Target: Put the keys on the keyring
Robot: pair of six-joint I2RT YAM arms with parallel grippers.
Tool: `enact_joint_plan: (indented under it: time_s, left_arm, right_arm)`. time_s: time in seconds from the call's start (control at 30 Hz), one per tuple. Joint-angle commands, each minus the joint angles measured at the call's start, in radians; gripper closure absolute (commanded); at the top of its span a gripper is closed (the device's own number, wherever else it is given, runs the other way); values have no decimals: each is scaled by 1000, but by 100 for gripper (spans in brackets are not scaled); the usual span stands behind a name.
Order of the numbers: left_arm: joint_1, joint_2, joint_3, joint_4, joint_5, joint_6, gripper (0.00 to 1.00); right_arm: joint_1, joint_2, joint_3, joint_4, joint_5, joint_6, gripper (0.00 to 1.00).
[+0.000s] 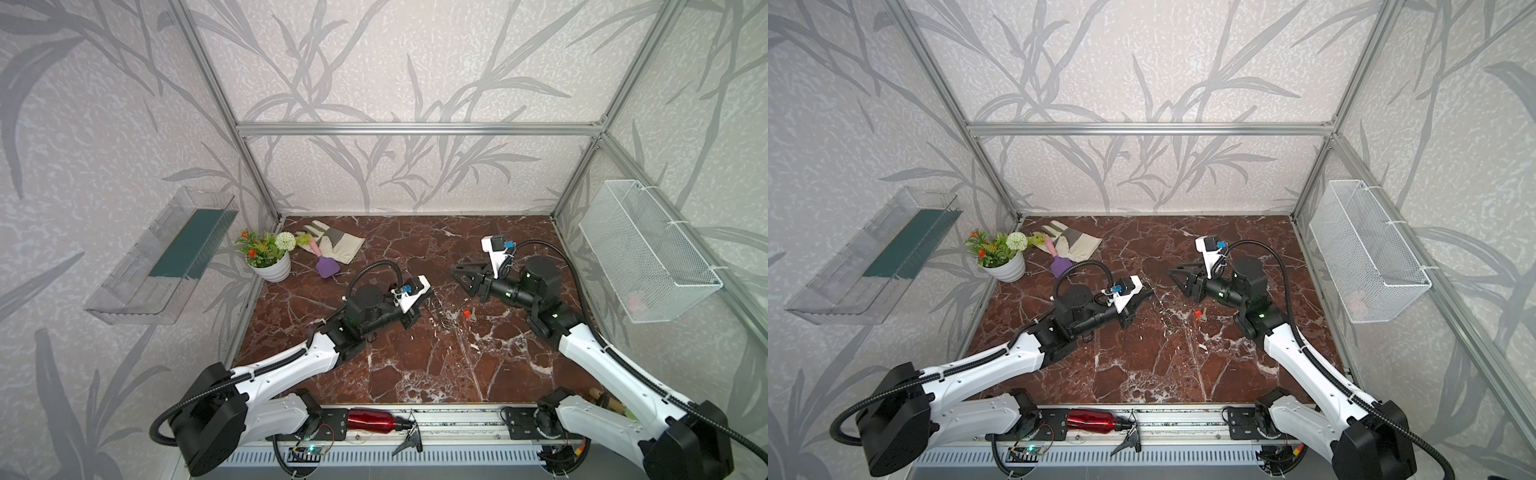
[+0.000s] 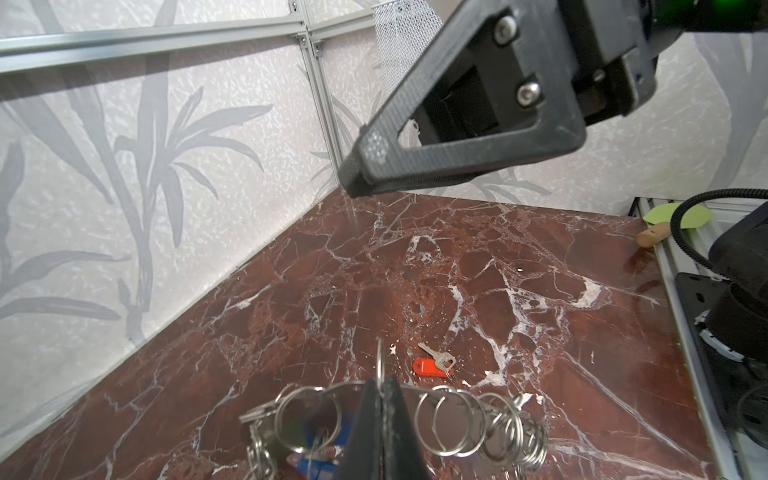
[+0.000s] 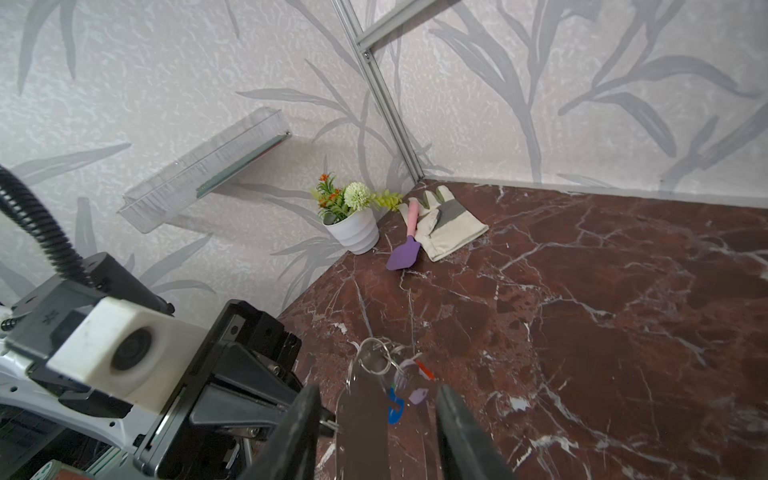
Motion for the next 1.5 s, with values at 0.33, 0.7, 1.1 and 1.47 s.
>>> enact_joint_plan:
  time_s: [0.33, 0.7, 1.1, 1.47]
  left_arm:
    - [-44, 76, -87, 367, -67, 198, 100]
    - [-84, 85, -115, 406, -116, 352, 100]
    - [-86, 97, -138, 508, -166, 266, 100]
    - [-83, 88, -169, 602, -217, 108, 100]
  right_arm:
    - [-3, 52, 21, -54, 43, -21, 53]
    - [-4, 81, 40, -67, 63, -32, 52]
    - [-4, 84, 52, -77, 53, -26, 52]
    - [10, 27, 112, -264, 75, -4, 50]
